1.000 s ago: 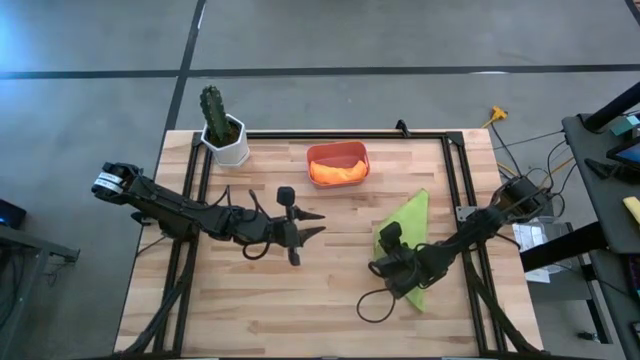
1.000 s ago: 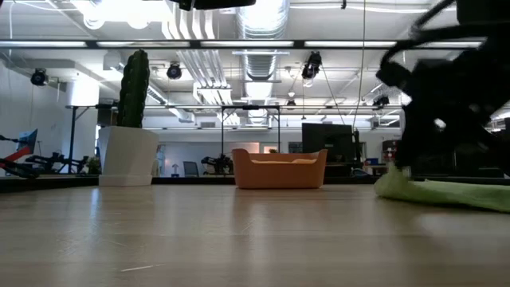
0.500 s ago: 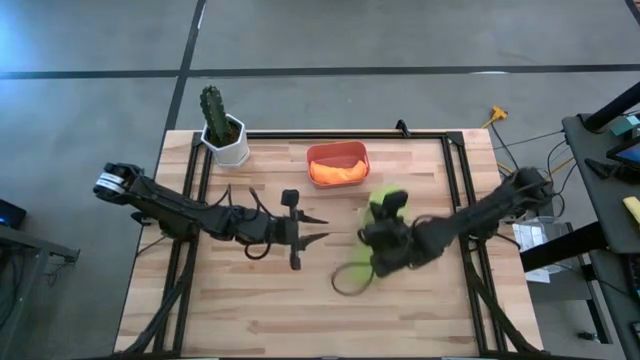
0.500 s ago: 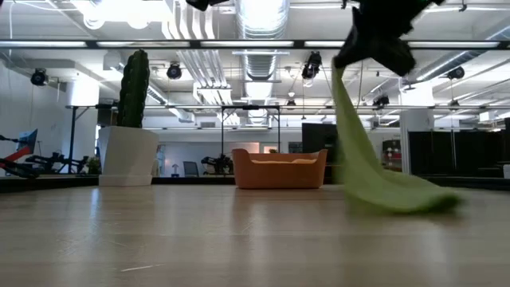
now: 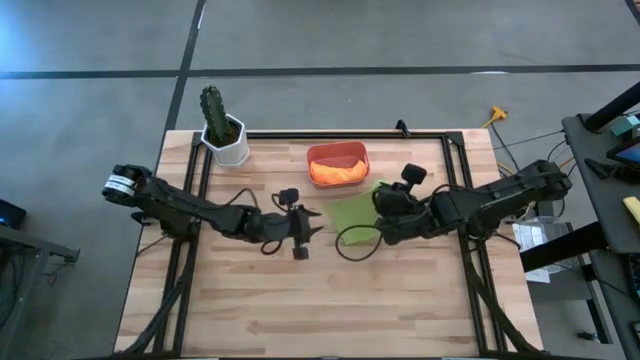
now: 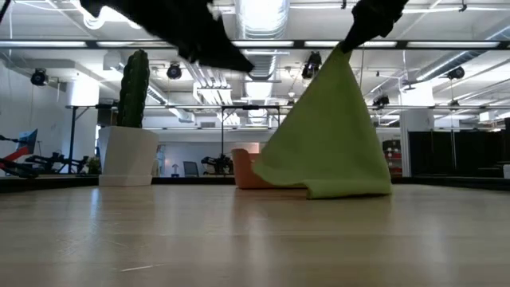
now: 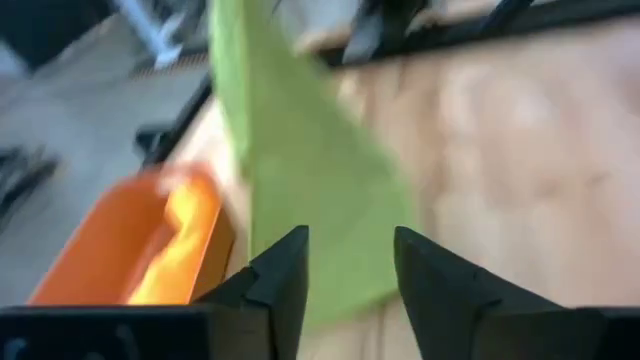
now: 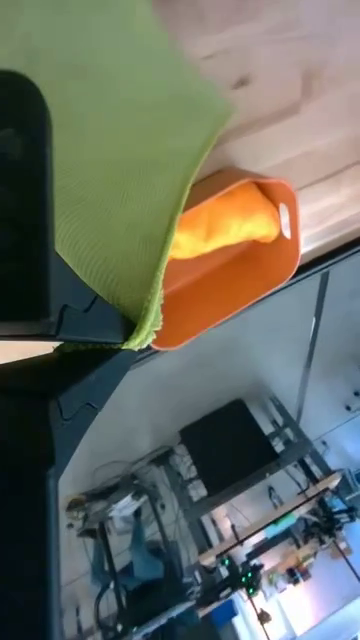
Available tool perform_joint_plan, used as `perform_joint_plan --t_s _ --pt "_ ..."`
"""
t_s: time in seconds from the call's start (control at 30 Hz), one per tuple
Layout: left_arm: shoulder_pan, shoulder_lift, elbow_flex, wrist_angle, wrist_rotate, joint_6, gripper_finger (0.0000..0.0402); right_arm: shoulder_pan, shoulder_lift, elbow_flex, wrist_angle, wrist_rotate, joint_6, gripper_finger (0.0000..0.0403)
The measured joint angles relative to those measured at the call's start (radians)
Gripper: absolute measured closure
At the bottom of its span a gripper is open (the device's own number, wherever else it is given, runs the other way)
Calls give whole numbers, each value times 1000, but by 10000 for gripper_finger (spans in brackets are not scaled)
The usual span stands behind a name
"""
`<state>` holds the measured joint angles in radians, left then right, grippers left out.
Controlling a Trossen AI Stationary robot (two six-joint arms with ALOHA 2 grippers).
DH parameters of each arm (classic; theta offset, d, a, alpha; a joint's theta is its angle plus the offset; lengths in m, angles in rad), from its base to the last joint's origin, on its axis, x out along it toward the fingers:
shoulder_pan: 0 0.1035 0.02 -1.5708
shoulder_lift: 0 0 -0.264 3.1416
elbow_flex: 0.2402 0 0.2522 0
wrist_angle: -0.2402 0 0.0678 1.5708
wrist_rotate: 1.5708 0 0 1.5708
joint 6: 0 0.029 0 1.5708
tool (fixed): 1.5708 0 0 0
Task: Roll microfiber towels into tight, uniform cylinder then place into a basket
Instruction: Fold the green microfiber cloth
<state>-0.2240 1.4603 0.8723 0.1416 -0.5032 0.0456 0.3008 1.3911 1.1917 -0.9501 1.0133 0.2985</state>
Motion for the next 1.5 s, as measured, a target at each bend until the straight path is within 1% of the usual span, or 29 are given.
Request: perform_joint_plan --t_s 0.1,0.17,0.23,0.27,0.33,0.4,0.43,0.5,0.53,0.6,0.87,1.03,1.1,1.17,1.23,1.33,1.43,1.5 --pt "32 39 -20 -4 -4 -38 234 0 -12 -50 61 -17 -2 394" --pt "46 73 -23 33 -3 -40 213 0 -16 -96 124 -36 -18 394" --pt "58 112 -23 105 -1 -18 192 0 -15 -132 222 -56 -116 394" --pt "65 133 -23 150 0 3 182 0 -15 -142 267 -82 -188 394" --pt "77 170 -23 236 7 43 163 0 -16 -160 337 -132 -271 394" --pt "92 200 -19 328 61 66 145 0 -16 -164 395 -170 -309 394" --pt "100 212 -15 370 105 68 137 0 -16 -165 408 -183 -321 394" --pt "114 231 -8 453 185 69 125 0 -17 -163 422 -185 -326 394" --pt "119 240 -5 484 205 68 120 0 -17 -160 415 -186 -325 394" --pt "125 264 9 516 210 66 113 0 -16 -153 409 -187 -313 394" --pt "147 381 96 493 257 91 111 0 -16 -149 409 -182 -277 394" --pt "183 418 107 496 266 100 111 19 -16 -149 402 -175 -274 394" --pt "197 429 103 497 302 98 111 29 -20 -150 400 -174 -279 394" --pt "205 434 96 487 346 92 111 42 -23 -150 400 -143 -280 394" --pt "207 433 91 443 371 91 111 61 -32 -150 373 -88 -277 394" --pt "209 411 88 305 373 90 111 96 -54 -150 319 -11 -241 394" --pt "210 392 88 197 373 72 111 126 -88 -150 275 31 -189 394" --pt "211 390 87 170 373 64 111 139 -109 -151 259 37 -161 394"
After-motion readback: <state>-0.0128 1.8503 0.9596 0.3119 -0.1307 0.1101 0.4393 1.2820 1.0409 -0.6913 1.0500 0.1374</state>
